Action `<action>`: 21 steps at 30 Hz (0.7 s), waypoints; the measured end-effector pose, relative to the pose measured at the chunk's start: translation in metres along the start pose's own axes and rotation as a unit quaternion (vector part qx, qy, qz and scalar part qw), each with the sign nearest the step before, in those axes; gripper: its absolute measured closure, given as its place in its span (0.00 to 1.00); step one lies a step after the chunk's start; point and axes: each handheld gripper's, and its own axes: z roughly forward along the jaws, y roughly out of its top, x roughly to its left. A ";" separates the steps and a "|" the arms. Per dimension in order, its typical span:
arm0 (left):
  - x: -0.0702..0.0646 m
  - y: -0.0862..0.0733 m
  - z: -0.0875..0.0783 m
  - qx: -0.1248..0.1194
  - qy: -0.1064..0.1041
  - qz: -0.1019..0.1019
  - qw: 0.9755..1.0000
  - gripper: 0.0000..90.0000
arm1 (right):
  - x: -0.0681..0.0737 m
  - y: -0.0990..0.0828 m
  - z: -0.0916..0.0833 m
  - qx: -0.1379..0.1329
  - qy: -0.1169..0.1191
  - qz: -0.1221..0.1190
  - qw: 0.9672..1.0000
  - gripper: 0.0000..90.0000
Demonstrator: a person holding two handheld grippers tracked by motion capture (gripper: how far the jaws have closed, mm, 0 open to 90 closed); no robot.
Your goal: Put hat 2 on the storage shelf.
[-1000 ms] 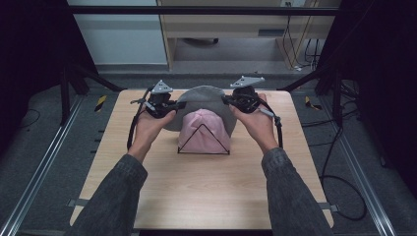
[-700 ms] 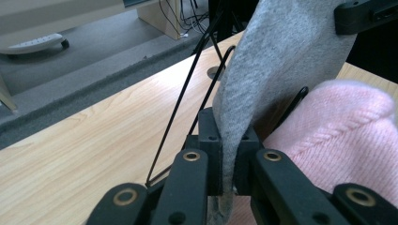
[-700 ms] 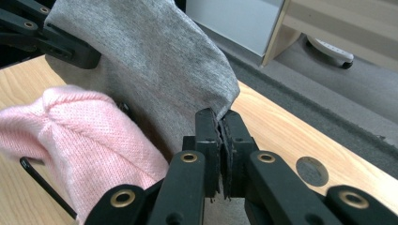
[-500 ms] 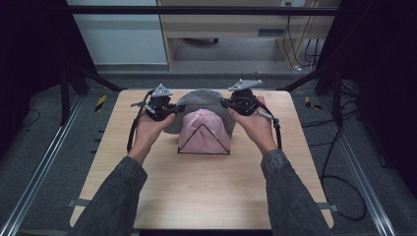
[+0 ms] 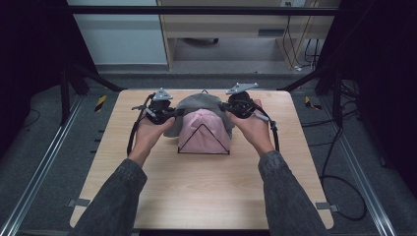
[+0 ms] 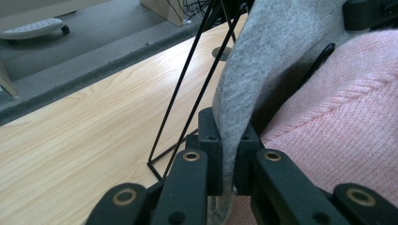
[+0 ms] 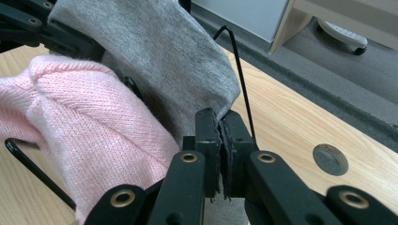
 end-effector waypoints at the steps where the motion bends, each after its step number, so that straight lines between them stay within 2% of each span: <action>1: 0.000 -0.001 0.000 0.002 0.000 0.000 1.000 0.95 | 0.001 -0.001 0.000 0.001 0.001 0.001 1.000 0.97; 16: -0.002 -0.010 0.008 0.007 -0.001 -0.008 1.000 0.94 | 0.001 -0.007 0.005 0.013 0.003 0.004 1.000 0.97; 19: -0.003 -0.010 0.007 0.001 0.008 -0.009 1.000 0.91 | 0.001 -0.009 0.006 0.013 0.003 0.006 1.000 0.95; 21: -0.003 -0.010 0.006 -0.002 0.007 -0.009 1.000 0.88 | 0.000 -0.010 0.006 0.006 0.006 0.004 1.000 0.93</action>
